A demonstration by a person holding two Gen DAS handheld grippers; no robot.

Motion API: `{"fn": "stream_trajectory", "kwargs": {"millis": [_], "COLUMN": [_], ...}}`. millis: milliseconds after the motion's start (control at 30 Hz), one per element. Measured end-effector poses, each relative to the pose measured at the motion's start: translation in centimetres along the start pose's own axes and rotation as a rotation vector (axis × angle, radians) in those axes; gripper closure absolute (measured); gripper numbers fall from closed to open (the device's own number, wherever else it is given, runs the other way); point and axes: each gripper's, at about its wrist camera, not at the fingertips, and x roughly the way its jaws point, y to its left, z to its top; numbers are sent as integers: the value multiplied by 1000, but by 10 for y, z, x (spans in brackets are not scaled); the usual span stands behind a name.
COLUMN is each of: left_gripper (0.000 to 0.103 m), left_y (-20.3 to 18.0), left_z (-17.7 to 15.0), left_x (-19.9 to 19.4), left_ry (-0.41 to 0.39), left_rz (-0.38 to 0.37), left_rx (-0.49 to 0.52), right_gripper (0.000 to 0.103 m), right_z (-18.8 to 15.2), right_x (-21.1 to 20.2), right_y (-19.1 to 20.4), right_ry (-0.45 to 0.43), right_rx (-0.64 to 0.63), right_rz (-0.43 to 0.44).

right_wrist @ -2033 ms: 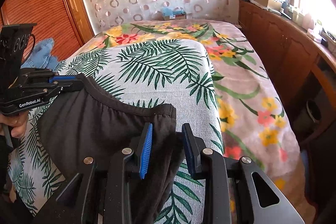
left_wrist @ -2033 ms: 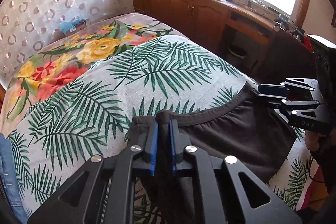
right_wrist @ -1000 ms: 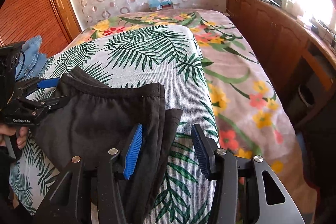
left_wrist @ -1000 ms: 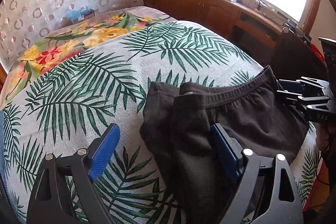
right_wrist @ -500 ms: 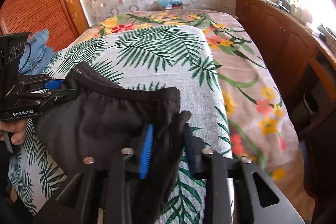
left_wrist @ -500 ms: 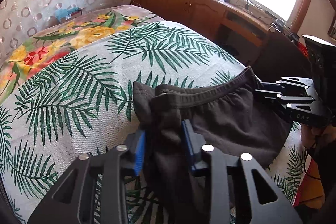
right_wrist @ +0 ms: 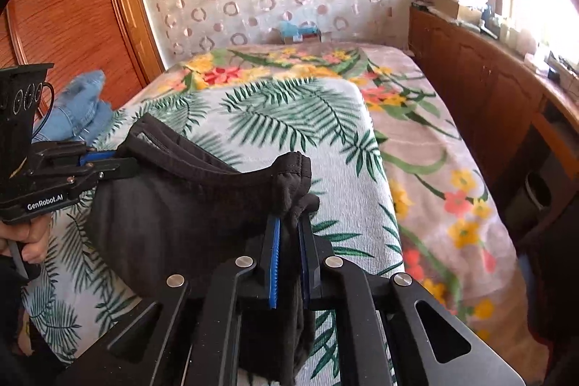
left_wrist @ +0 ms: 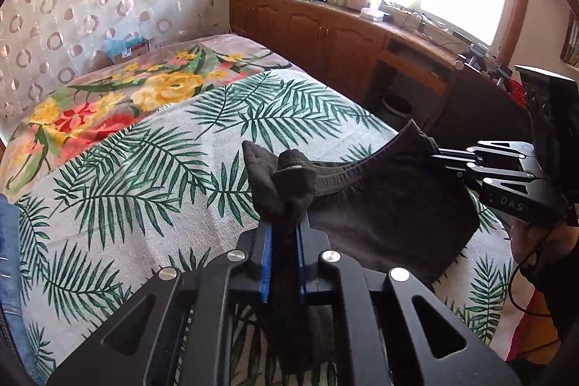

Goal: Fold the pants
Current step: 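Lift the folded shorts with both tools and carry them toward the blue jeans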

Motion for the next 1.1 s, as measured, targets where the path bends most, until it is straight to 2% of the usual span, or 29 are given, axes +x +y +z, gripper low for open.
{"fn": "stream_trajectory", "kwargs": {"millis": [400,900,1100], "left_gripper": [91,91,91], "left_y": [-11,-14,-4], "left_z": [-9,-38,-39], "left_x": [-51,-129,-158], "left_ry": [-79,-183,-228], "left_rz": [47,115,159], "left_rx": [23,4,-4], "right_gripper": [95,95,95], "right_z": [-9,-26,-15], "right_x": [-33,-72,-73], "right_y": [27,56,66], "right_ry": [-98,-181,-213], "right_rx": [-49,-135,-172], "right_rz": [-11,42,76]}}
